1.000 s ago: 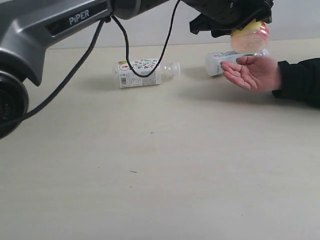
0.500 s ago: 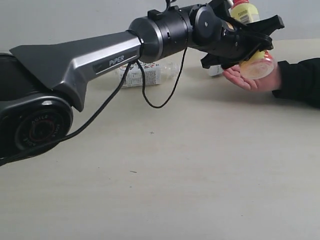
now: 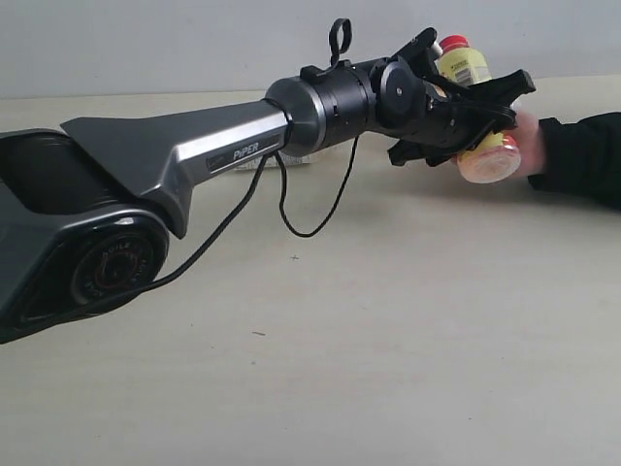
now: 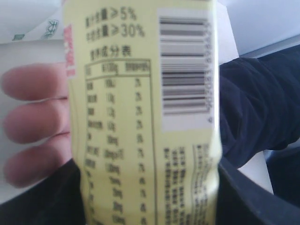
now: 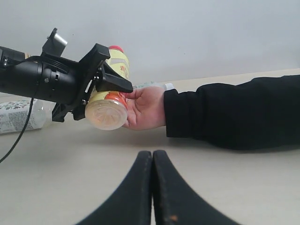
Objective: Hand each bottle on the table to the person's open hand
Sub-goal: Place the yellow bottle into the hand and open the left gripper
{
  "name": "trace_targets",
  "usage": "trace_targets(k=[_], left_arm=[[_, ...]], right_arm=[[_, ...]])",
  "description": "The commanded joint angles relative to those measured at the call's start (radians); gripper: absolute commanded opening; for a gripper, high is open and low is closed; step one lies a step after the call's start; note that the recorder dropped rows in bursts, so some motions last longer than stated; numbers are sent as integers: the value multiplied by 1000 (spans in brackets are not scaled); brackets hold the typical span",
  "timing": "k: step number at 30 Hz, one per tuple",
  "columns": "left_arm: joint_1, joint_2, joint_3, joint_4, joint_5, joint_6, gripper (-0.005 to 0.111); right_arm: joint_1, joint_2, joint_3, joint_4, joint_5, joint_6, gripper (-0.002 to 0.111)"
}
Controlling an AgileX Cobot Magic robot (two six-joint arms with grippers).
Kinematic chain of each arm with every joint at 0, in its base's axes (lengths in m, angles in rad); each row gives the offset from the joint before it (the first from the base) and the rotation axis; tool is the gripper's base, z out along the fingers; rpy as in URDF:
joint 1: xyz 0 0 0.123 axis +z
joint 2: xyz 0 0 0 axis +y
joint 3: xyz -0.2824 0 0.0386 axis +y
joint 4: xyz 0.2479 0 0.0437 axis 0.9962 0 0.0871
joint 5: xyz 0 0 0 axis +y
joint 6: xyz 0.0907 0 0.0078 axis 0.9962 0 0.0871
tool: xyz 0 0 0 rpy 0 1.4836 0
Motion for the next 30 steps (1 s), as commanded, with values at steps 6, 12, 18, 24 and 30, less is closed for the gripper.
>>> trace_targets(k=[6, 12, 18, 24, 30], left_arm=[[1, -6, -4, -19, -22, 7, 5], [1, -6, -4, -33, -20, 7, 26], [1, -6, -4, -43, -20, 7, 26], [1, -6, -4, -43, -20, 7, 26], [3, 24, -4, -82, -4, 7, 26]], right_arm=[[-3, -6, 4, 0, -5, 0, 0], [-3, -6, 4, 0, -5, 0, 0], [-3, -6, 4, 0, -5, 0, 0], [-3, -6, 4, 0, -5, 0, 0], [-3, -6, 4, 0, -5, 0, 0]])
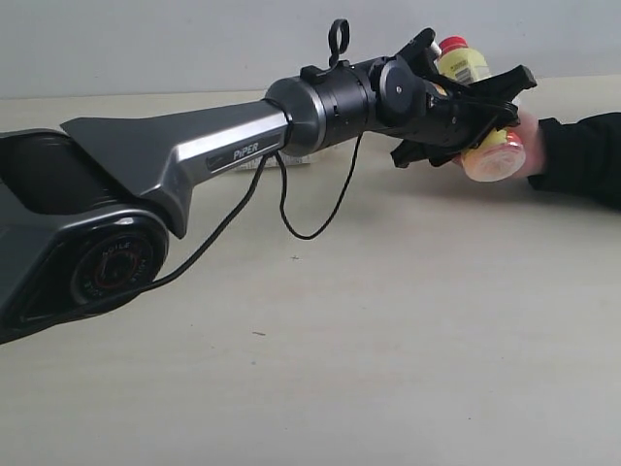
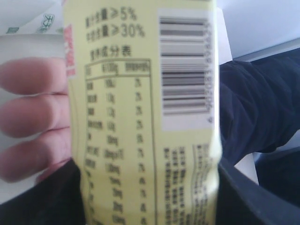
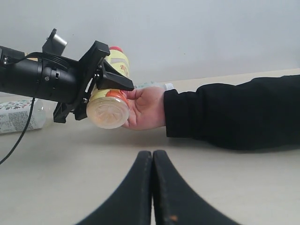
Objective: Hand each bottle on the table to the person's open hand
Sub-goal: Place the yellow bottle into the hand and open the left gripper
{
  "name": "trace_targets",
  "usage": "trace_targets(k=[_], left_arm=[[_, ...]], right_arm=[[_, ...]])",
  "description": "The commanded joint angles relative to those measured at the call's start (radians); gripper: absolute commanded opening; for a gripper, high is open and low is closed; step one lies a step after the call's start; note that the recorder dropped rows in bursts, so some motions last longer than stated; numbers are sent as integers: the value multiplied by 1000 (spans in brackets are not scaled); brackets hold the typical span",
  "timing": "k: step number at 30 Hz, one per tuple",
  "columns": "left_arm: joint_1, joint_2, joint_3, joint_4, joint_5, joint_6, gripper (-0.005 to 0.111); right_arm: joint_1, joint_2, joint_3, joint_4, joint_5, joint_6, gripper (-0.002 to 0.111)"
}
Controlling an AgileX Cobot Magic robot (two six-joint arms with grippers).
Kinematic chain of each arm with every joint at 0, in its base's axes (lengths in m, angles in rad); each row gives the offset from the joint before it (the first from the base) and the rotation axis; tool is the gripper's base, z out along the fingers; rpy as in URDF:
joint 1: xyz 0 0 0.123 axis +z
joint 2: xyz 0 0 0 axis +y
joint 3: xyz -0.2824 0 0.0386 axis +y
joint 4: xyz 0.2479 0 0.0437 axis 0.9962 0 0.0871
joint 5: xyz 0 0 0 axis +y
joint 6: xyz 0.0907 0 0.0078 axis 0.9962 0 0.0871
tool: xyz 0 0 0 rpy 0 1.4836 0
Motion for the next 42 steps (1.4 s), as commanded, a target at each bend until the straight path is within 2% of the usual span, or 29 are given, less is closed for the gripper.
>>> trace_targets(k=[1, 7, 14, 17, 27, 39, 42], left_arm=[[3, 26, -4, -56, 3, 9, 26], [16, 26, -4, -103, 13, 78, 28], [16, 26, -4, -161, 29, 187, 57], [16, 26, -4, -224, 29, 244, 64], [16, 26, -4, -265, 29, 260, 78], [16, 26, -4, -285, 18, 277, 79], [19, 26, -4, -285, 28, 279, 91]], right_arm=[[-3, -6, 4, 0, -5, 0, 0], [-3, -6, 4, 0, -5, 0, 0], [-3, -6, 4, 0, -5, 0, 0], [-3, -6, 4, 0, -5, 0, 0], [-3, -6, 4, 0, -5, 0, 0], [-3, -6, 4, 0, -5, 0, 0], [-3, -6, 4, 0, -5, 0, 0]])
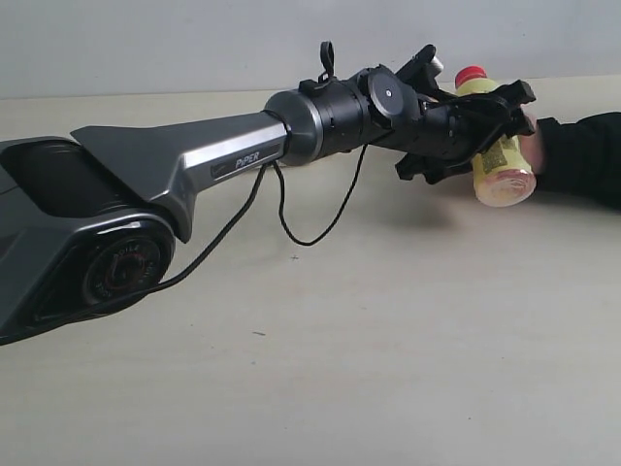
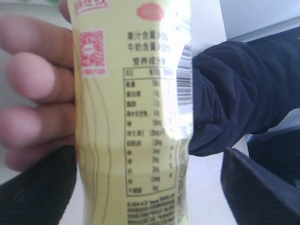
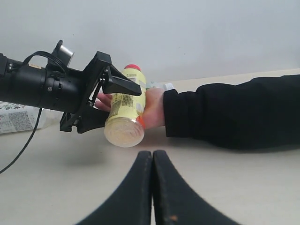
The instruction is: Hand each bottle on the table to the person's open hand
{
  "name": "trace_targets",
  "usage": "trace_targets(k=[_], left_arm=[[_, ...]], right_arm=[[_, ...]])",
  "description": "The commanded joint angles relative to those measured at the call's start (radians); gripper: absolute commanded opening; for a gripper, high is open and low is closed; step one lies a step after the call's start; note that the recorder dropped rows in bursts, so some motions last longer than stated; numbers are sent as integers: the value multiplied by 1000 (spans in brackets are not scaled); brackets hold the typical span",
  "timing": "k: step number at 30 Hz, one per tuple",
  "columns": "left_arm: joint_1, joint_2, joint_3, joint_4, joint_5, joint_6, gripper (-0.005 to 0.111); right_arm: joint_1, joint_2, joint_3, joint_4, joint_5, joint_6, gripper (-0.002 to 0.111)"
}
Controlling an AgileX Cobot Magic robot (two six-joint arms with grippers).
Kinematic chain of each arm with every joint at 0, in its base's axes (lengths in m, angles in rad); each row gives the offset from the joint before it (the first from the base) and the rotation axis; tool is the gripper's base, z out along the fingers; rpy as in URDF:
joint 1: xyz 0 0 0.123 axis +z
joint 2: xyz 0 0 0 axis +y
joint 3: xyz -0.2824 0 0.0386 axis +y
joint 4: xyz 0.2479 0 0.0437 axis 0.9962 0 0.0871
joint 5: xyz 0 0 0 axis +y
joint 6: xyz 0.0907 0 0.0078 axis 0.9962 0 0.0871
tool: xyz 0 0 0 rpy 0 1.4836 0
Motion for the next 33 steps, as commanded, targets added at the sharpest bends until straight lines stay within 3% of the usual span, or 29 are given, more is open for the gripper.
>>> trace_targets(k=[1, 5, 23, 25, 28, 29, 30, 31, 32, 33], left_arm=[[9, -5, -4, -10, 8, 14, 95], [26, -7, -4, -11, 70, 18, 105], [56, -142, -4, -28, 395, 274, 104], [58, -156, -4, 3, 466, 343, 96], [62, -169, 2, 84, 577, 355, 75], [65, -173, 2, 102, 606, 352, 64], [71, -175, 2, 100, 660, 349, 41], [76, -178, 2, 100, 684, 349, 28], [80, -181, 2, 104, 725, 349, 3], [83, -185, 2, 107, 746, 362, 1]], right_arm=[[-3, -6, 4, 0, -5, 0, 0], [-3, -6, 4, 0, -5, 0, 0], [-3, -6, 4, 0, -5, 0, 0], [-3, -6, 4, 0, -5, 0, 0], [-3, -6, 4, 0, -5, 0, 0], [-3, -6, 4, 0, -5, 0, 0], [-3, -6, 4, 0, -5, 0, 0], [-3, -6, 4, 0, -5, 0, 0], [-3, -6, 4, 0, -5, 0, 0], [-3, -6, 4, 0, -5, 0, 0]])
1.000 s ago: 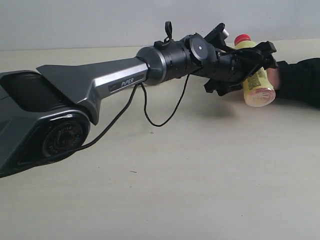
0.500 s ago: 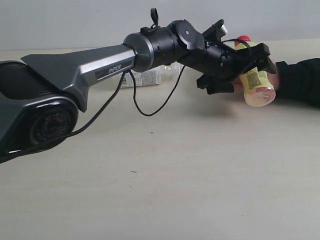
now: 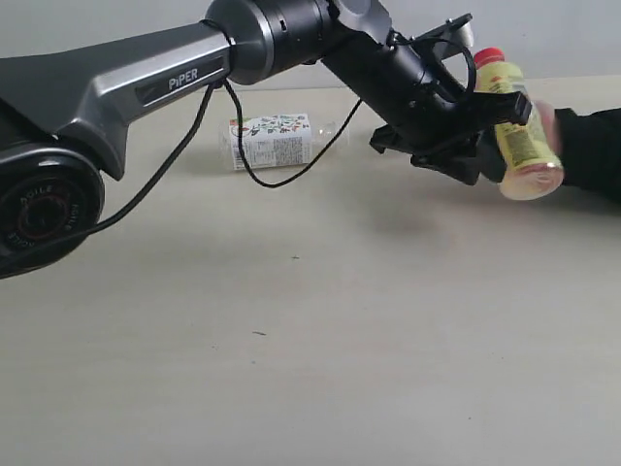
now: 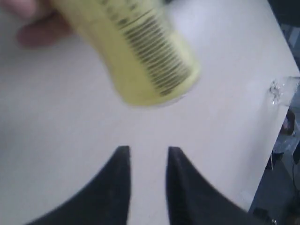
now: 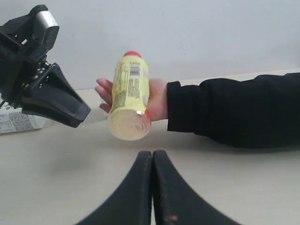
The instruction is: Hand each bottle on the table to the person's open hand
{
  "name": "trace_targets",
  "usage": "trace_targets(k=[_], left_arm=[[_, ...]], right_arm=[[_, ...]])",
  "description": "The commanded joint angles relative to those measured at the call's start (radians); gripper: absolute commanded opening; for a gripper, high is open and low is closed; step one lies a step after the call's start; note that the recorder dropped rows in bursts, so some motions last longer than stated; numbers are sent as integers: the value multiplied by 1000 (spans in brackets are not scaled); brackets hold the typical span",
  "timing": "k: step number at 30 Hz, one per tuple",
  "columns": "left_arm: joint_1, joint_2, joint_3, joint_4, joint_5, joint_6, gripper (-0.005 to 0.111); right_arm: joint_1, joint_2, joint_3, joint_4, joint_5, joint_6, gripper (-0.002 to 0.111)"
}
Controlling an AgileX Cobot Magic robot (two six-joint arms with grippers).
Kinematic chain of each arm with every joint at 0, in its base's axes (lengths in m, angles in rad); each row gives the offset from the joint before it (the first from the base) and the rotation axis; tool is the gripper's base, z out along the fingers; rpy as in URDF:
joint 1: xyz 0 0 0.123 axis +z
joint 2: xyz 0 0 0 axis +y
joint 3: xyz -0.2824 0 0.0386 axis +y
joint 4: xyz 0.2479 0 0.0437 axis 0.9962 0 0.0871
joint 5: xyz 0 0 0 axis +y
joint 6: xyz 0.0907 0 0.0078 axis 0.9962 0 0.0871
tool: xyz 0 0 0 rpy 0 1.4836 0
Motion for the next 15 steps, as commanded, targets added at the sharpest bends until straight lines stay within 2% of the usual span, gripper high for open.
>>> trace_targets(k=[1, 4, 8, 9, 10, 11, 12, 14, 15], left_arm=[[16, -26, 2, 24, 123, 34, 2], [14, -48, 42, 95, 151, 54, 1], [16, -209, 322, 271, 52, 64, 1], [16, -298, 473, 281, -34, 100, 1], [16, -348, 558, 281, -95, 105, 1], [16, -441, 716, 281, -214, 126, 1], [16, -493, 805, 281, -286, 145, 1], [16, -686, 1136, 273, -580, 156, 1], [14, -733, 1217, 273, -649, 158, 1]], right_arm=[[-3, -6, 4, 0, -5, 0, 0], [-3, -6, 4, 0, -5, 0, 0], [-3, -6, 4, 0, -5, 0, 0], [-3, -6, 4, 0, -5, 0, 0], [-3, -6, 4, 0, -5, 0, 0], [-3, -6, 4, 0, -5, 0, 0], [-3, -6, 4, 0, -5, 0, 0], [-3, -6, 4, 0, -5, 0, 0], [-3, -6, 4, 0, -5, 0, 0]])
